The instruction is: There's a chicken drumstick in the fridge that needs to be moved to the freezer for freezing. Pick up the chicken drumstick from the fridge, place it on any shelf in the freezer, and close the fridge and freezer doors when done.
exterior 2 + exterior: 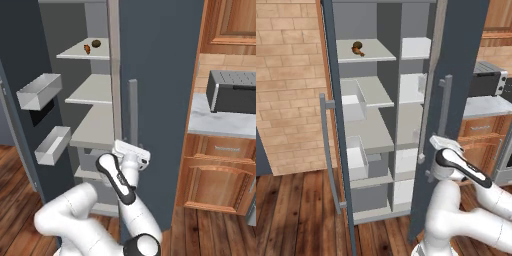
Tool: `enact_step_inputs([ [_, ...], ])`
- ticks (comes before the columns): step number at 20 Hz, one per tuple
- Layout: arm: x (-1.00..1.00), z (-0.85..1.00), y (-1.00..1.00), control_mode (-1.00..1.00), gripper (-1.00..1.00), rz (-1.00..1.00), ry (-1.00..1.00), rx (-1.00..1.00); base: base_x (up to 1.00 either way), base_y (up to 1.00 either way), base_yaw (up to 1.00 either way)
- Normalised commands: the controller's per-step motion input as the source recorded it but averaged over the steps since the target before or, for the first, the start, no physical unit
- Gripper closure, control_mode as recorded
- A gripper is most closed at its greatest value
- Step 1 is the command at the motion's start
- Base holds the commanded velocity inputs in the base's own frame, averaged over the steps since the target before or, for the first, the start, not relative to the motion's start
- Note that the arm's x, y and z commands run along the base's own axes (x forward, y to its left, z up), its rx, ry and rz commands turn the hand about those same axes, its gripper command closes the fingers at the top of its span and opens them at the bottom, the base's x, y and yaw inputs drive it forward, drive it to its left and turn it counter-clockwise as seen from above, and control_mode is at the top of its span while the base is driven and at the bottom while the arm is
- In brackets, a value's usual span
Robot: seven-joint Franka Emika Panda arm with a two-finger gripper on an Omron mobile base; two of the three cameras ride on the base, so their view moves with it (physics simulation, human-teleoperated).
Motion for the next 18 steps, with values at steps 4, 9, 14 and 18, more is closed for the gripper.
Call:
enact_step_inputs([
  [4,0.39,0.29,0.72,-1.0,-1.0,0.0,0.0,0.01,0.0,0.0,0.0],
  [9,0.48,0.19,0.95,-1.0,-1.0,0.0,0.0,0.0,0.0,0.0,0.0],
  [14,0.56,0.08,0.96,-1.0,-1.0,0.0,0.0,0.0,0.0,0.0,0.0],
  [18,0.62,0.06,0.92,-1.0,-1.0,0.0,0.0,0.0,0.0,0.0,0.0],
])
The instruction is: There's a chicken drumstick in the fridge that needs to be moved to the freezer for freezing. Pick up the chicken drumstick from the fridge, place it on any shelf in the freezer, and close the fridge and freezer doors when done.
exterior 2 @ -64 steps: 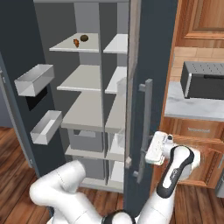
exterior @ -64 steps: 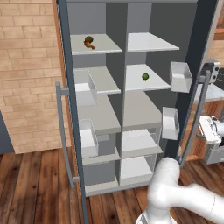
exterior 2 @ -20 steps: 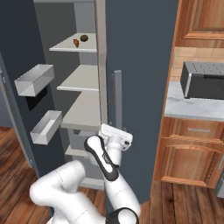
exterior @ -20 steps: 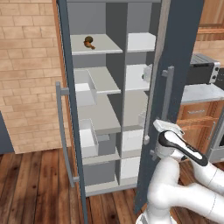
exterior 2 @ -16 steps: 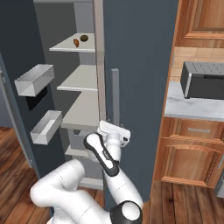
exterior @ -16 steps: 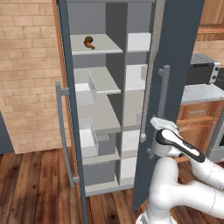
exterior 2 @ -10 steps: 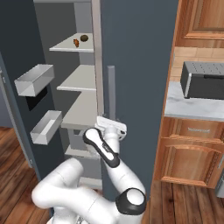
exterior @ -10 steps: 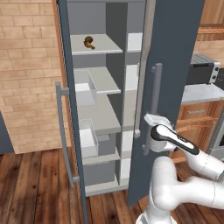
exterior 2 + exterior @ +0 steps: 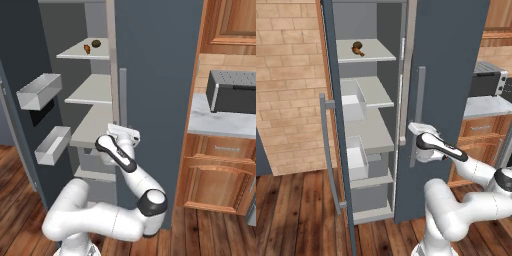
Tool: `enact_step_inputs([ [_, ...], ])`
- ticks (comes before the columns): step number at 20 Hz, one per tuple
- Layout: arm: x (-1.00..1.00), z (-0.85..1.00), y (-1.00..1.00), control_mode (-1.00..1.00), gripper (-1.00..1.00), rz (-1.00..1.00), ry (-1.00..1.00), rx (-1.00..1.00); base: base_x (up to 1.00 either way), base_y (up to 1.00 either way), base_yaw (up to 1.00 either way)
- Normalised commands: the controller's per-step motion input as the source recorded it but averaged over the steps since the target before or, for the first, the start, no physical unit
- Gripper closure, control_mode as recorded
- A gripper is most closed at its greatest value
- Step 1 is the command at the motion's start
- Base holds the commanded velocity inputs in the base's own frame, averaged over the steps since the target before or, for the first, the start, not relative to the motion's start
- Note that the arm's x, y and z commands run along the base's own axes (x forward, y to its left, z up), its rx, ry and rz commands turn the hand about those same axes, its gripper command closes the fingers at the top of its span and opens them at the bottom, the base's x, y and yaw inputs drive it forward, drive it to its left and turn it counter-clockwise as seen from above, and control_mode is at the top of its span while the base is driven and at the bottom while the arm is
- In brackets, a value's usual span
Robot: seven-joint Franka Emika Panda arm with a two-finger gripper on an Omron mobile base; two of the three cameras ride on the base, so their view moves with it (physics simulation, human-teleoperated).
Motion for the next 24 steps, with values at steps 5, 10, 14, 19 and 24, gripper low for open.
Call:
enact_step_inputs([
  [5,0.6,0.15,0.78,-1.0,-1.0,0.0,0.0,0.0,0.0,0.0,0.0],
  [10,0.6,0.13,0.66,-1.0,-1.0,0.0,0.0,0.0,0.0,0.0,0.0],
  [14,0.55,0.11,0.61,-1.0,-1.0,0.0,0.0,0.0,0.0,0.0,0.0],
  [19,0.11,0.28,0.17,-1.0,-1.0,0.0,-0.02,0.0,0.0,0.0,0.0],
  [24,-0.27,0.26,-0.23,-1.0,-1.0,-0.03,-0.07,0.0,0.0,0.0,0.0],
])
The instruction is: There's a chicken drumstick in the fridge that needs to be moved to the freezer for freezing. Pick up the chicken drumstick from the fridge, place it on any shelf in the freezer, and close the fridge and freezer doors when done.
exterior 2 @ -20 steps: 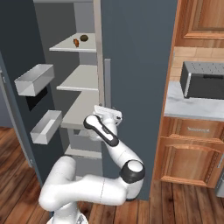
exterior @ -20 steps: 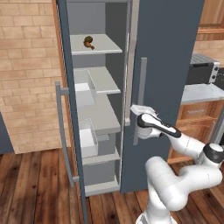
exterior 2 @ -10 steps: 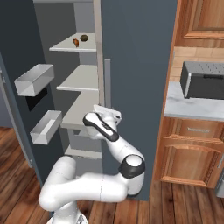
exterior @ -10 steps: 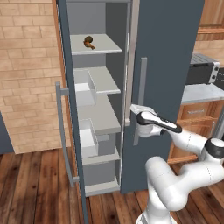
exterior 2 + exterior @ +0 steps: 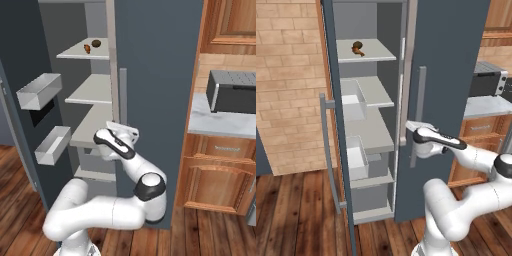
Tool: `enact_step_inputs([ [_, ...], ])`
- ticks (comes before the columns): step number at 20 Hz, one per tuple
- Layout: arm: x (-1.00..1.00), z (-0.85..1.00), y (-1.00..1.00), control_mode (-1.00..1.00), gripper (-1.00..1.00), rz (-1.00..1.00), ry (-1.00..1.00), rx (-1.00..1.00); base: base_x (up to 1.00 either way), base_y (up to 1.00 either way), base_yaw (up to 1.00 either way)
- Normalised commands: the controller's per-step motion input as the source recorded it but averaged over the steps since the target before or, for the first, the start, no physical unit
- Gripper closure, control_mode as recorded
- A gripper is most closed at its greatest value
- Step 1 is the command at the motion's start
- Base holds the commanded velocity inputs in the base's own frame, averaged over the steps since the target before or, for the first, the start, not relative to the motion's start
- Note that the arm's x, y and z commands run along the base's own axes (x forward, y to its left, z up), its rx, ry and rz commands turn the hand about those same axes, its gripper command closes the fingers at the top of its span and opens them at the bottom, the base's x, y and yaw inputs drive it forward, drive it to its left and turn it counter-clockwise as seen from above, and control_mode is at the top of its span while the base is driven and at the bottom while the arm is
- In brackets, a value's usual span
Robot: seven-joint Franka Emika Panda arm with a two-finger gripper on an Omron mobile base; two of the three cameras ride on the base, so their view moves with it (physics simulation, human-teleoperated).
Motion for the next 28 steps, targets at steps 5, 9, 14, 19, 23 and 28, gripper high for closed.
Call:
enact_step_inputs([
  [5,-0.02,0.15,-0.44,-1.0,-1.0,-0.07,-0.18,0.0,0.0,0.0,0.0],
  [9,0.54,0.01,-0.13,-1.0,-1.0,-0.09,-0.1,0.0,0.0,0.0,0.0],
  [14,1.0,0.0,0.11,-1.0,-1.0,0.0,-0.04,0.0,0.0,0.0,0.0],
  [19,1.0,0.0,-0.07,-1.0,-1.0,0.0,0.0,0.0,0.0,0.0,0.0],
  [23,0.95,0.0,-0.41,-1.0,-1.0,-0.02,0.0,0.01,0.0,0.0,0.0],
  [28,0.51,0.01,-0.49,-1.0,-1.0,-0.02,-0.03,0.0,0.0,0.0,0.0],
])
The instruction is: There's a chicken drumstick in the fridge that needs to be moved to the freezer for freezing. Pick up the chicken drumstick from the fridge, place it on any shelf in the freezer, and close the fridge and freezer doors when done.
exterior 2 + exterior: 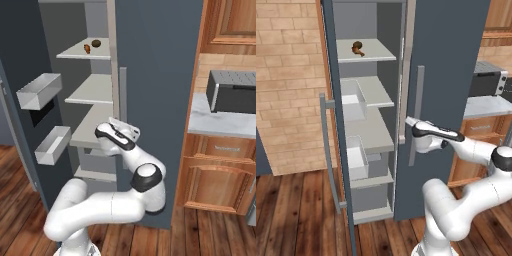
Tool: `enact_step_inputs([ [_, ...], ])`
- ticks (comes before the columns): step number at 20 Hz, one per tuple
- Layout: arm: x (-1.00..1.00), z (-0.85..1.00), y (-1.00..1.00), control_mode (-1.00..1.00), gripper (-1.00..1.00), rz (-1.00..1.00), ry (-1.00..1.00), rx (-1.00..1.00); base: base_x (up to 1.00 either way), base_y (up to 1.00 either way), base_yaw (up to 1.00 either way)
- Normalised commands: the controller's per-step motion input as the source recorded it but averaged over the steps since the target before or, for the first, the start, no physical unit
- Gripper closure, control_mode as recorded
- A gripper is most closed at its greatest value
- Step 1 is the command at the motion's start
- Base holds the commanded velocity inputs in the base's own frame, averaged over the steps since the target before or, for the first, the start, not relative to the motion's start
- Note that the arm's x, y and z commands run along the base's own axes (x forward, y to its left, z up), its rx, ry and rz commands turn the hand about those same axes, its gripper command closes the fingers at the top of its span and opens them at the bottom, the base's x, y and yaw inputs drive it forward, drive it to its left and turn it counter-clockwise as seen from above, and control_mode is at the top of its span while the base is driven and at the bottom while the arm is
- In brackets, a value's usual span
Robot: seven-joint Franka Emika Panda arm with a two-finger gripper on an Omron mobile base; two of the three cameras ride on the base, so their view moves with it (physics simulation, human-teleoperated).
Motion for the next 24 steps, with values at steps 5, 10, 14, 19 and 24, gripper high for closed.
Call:
enact_step_inputs([
  [5,-0.22,0.12,-0.32,-1.0,-1.0,0.0,-0.14,0.0,0.0,0.0,0.0],
  [10,0.03,0.19,-0.3,-1.0,-1.0,0.0,-0.16,0.0,0.0,0.0,0.0],
  [14,-0.26,0.19,-0.31,-1.0,-1.0,0.0,-0.17,0.01,0.0,0.0,0.0],
  [19,-1.0,0.49,-0.08,-1.0,-1.0,0.02,-0.25,0.0,0.0,0.0,0.0],
  [24,-0.96,0.84,-0.1,-1.0,-1.0,0.0,-0.19,0.0,0.0,0.0,0.0],
])
